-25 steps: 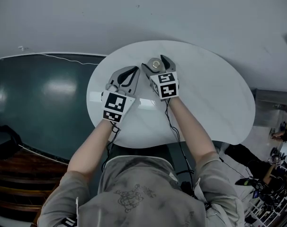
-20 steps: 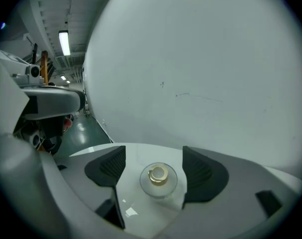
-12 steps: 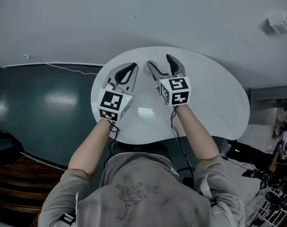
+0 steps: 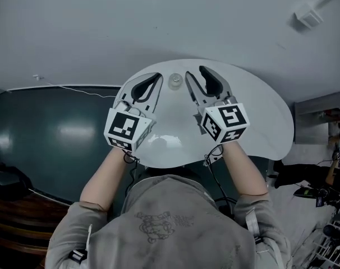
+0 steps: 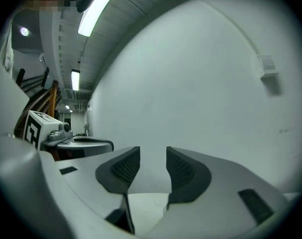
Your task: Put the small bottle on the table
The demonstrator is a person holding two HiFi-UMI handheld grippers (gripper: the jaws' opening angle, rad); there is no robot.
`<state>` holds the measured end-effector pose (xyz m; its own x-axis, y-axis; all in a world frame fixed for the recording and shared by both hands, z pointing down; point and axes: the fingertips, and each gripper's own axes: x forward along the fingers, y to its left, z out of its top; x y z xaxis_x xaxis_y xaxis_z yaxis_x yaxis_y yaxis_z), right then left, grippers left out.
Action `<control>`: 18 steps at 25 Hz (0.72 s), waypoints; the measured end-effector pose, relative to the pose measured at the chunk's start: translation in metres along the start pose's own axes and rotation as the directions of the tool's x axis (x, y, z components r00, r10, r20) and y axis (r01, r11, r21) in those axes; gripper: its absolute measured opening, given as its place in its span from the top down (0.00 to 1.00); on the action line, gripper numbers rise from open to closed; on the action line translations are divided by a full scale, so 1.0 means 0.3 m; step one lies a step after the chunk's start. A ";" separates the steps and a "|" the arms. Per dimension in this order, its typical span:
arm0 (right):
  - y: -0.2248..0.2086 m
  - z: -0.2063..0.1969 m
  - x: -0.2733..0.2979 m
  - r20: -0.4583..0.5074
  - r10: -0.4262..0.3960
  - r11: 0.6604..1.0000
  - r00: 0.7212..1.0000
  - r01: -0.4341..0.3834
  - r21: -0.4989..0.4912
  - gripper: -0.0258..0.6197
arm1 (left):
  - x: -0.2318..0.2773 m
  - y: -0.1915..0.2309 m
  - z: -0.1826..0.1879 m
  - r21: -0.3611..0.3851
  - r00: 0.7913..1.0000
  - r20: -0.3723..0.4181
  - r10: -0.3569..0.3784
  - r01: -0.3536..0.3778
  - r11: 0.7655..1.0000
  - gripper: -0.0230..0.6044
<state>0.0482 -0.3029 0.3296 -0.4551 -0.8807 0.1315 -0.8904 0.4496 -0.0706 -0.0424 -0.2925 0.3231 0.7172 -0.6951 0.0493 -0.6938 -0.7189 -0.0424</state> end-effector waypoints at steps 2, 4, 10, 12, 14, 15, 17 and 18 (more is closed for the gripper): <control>0.012 0.059 -0.054 0.029 -0.009 1.000 1.000 0.010 -0.023 0.70 | -0.027 -0.008 0.039 0.028 1.000 0.009 0.000 0.000 1.000 0.93; 0.024 0.109 -0.102 0.050 -0.016 0.999 0.999 0.018 -0.049 0.72 | -0.051 -0.015 0.075 0.039 1.000 0.019 -0.003 0.002 0.999 0.93; 0.093 0.202 -0.232 0.102 -0.008 0.993 0.995 0.020 -0.120 0.83 | -0.137 -0.061 0.165 0.071 0.999 0.051 -0.008 0.005 0.997 0.93; 0.122 0.217 -0.271 0.112 -0.003 0.991 0.994 0.018 -0.132 0.85 | -0.172 -0.077 0.187 0.071 0.998 0.059 -0.012 0.007 0.997 0.93; 0.163 0.223 -0.308 0.115 0.006 0.991 0.993 0.009 -0.131 0.87 | -0.216 -0.089 0.205 0.080 0.997 0.069 -0.015 0.009 0.997 0.93; 0.190 0.227 -0.326 0.116 0.012 0.991 0.993 0.004 -0.134 0.87 | -0.243 -0.094 0.213 0.085 0.997 0.074 -0.016 0.009 0.996 0.93; 0.229 0.236 -0.358 0.115 0.022 0.989 0.993 -0.005 -0.148 0.88 | -0.280 -0.106 0.225 0.092 0.997 0.079 -0.018 0.011 0.996 0.93; 0.233 0.242 -0.371 0.115 0.028 0.988 0.993 -0.010 -0.154 0.89 | -0.280 -0.116 0.227 0.094 0.997 0.077 -0.020 0.012 0.995 0.93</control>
<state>0.0369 -0.1843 0.2382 -0.4767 -0.8789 0.0146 -0.8755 0.4762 0.0815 -0.0741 -0.2094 0.2524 0.7337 -0.6790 -0.0273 -0.6757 -0.7247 -0.1355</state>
